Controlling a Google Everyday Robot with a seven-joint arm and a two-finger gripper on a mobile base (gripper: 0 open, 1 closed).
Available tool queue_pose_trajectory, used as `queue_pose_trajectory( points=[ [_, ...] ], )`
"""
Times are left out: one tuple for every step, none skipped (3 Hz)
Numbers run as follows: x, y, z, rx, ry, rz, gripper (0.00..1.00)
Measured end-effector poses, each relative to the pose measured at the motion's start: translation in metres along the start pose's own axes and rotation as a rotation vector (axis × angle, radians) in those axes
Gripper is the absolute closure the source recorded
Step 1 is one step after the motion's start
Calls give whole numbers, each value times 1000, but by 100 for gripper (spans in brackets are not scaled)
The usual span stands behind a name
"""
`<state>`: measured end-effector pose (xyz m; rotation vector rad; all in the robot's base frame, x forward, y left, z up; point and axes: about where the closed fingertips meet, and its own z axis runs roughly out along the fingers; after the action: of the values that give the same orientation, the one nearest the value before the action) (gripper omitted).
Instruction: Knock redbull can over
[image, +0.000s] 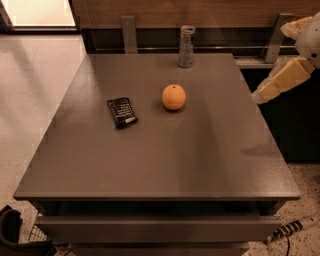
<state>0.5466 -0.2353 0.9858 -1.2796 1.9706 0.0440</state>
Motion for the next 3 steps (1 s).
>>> queue_pose_trajectory(
  points=[
    [-30,-17,22,66,-282,130,0],
    [-50,-26,33,133,-447,208,0],
    [-64,-42,28,199,-487,222,0]
  ],
)
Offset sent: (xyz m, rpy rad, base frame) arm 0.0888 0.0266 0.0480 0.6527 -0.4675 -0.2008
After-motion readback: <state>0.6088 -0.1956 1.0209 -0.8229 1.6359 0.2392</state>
